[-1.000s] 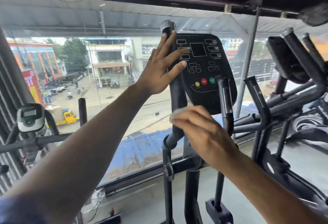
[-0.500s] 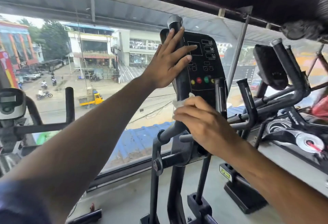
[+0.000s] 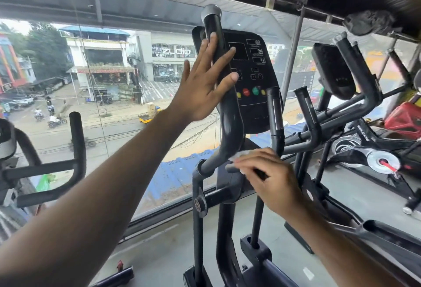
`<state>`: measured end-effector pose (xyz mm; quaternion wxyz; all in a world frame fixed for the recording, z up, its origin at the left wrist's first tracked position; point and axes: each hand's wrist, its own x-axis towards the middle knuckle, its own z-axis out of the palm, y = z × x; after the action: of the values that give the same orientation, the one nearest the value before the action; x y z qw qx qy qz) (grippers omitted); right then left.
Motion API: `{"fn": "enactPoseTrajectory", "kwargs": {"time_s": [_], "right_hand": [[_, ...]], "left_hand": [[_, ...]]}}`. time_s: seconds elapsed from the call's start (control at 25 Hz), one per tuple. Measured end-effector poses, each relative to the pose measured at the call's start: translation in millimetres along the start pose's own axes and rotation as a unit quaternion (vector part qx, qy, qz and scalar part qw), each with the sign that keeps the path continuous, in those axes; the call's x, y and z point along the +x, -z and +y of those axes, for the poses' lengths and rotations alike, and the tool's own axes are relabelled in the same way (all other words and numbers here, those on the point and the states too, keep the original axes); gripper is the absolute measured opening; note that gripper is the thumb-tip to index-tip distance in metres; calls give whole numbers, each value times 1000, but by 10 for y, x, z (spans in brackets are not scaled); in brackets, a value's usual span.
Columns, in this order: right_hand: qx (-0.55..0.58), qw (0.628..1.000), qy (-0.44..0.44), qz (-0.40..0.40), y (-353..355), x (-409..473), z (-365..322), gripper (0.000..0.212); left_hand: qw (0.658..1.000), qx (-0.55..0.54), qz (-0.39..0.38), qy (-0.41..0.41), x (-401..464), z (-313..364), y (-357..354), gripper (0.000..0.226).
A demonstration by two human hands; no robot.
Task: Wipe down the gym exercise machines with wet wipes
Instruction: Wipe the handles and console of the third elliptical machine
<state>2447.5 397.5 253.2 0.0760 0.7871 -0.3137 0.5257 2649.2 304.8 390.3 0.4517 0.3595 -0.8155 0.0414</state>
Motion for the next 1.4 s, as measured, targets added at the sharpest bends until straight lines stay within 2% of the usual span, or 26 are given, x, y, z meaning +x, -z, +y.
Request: {"fn": "enactPoseTrajectory", "kwargs": {"time_s": [0.04,0.12,0.2,0.24,0.32,0.48,0.64,0.72,0.8,0.88,0.96,1.04,1.12,1.24,1.4], "right_hand": [[81,990,-97,58,24,-24,-26,15],[236,920,-269,163,-18,12,-72,19],[324,863,-334,194,-191,80,-120,22],[347,853,-336,196,-297,97,-145,21],[350,859,-320,192,-437,91,-178,22],[251,922,-247,161,-550,-13,28,19],[241,932,-243,123,-846,-138,335,27],[264,924,-259,93,-914,-168,508,33],[307,903,-292,80,-866,-138,656,24],[394,865,-283,129,-717,-48,684,8],[455,844,-237,158,-601,75,581,11],[445,867,-181,132,-595,122,411,13],[434,880,-155,113,-647,103,351,16],[408,901,-121,82,-775,38,637,18],[326,938,-116,34,-1209,-145,1129,19]], "left_hand": [[1000,-4,2,4,-113,32,-45,69],[999,-24,17,15,-347,116,-172,75],[998,-34,26,43,-543,223,-312,85],[997,-35,30,57,-617,255,-354,89],[997,-28,37,67,-682,281,-377,91],[997,37,31,52,-681,279,-332,109],[996,42,19,78,-684,324,-323,121],[994,57,16,96,-691,398,-314,120],[989,109,12,101,-708,492,-296,116],[982,172,17,79,-732,574,-312,101],[975,207,23,72,-771,650,-366,87],[965,245,23,90,-822,706,-418,82],[953,289,11,89,-841,731,-373,90],[944,315,-8,100,-787,793,-293,103],[956,253,32,145,-782,829,-454,84]]}}
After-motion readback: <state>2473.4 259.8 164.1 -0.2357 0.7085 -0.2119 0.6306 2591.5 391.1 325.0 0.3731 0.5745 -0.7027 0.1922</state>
